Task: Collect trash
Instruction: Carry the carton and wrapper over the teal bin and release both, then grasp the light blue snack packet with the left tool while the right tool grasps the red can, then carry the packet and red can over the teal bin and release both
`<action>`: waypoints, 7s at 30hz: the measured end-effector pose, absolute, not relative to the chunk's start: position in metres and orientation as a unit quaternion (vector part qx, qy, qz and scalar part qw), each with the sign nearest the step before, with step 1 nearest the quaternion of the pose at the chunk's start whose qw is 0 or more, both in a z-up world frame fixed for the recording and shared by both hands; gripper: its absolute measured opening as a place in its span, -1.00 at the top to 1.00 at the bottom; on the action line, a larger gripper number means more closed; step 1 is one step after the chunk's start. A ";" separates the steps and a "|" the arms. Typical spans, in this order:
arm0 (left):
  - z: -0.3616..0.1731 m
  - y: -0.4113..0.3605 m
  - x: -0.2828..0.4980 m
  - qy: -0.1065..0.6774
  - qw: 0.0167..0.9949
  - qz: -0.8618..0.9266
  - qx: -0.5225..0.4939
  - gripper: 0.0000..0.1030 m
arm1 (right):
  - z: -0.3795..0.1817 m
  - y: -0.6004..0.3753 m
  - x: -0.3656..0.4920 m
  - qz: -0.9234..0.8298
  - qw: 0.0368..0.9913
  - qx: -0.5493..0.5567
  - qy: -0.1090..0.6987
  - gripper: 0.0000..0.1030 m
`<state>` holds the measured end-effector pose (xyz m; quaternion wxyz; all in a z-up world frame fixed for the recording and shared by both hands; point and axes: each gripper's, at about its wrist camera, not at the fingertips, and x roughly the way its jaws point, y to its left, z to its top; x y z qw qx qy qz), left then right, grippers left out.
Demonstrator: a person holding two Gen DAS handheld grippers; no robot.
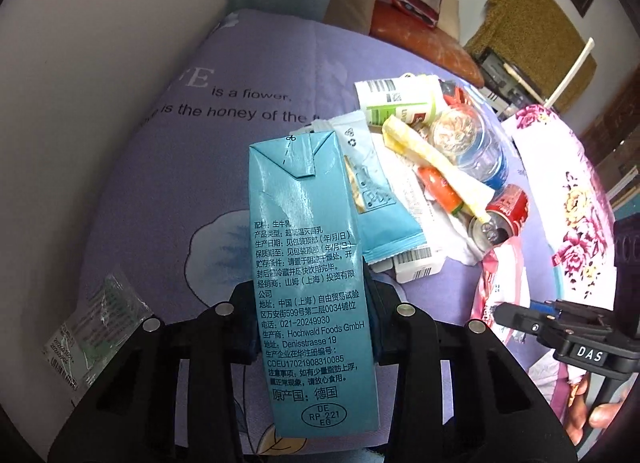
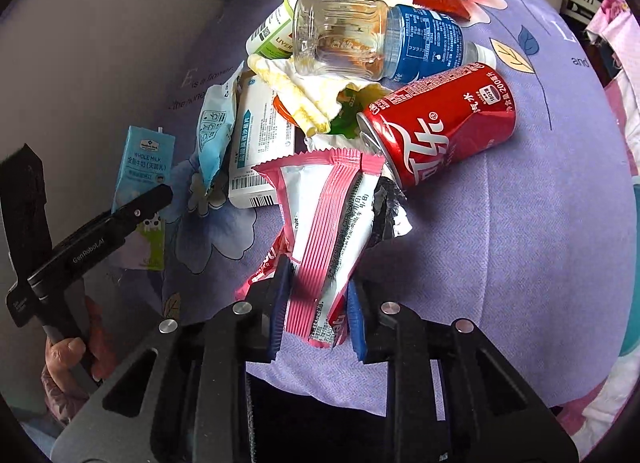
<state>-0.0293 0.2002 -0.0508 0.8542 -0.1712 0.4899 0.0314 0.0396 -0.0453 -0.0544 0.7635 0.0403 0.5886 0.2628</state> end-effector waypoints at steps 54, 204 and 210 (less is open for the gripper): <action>-0.042 -0.160 0.079 0.521 0.809 -0.273 0.010 0.24 | -0.039 -0.388 0.037 -0.015 0.860 0.197 0.471 0.51; -0.040 0.063 0.049 0.491 0.855 -0.124 -0.112 0.42 | -0.029 -0.170 0.094 0.154 0.820 0.120 0.537 -0.03; -0.036 0.023 0.050 0.497 0.850 -0.154 -0.083 0.42 | -0.026 -0.202 0.087 0.146 0.826 0.148 0.524 -0.03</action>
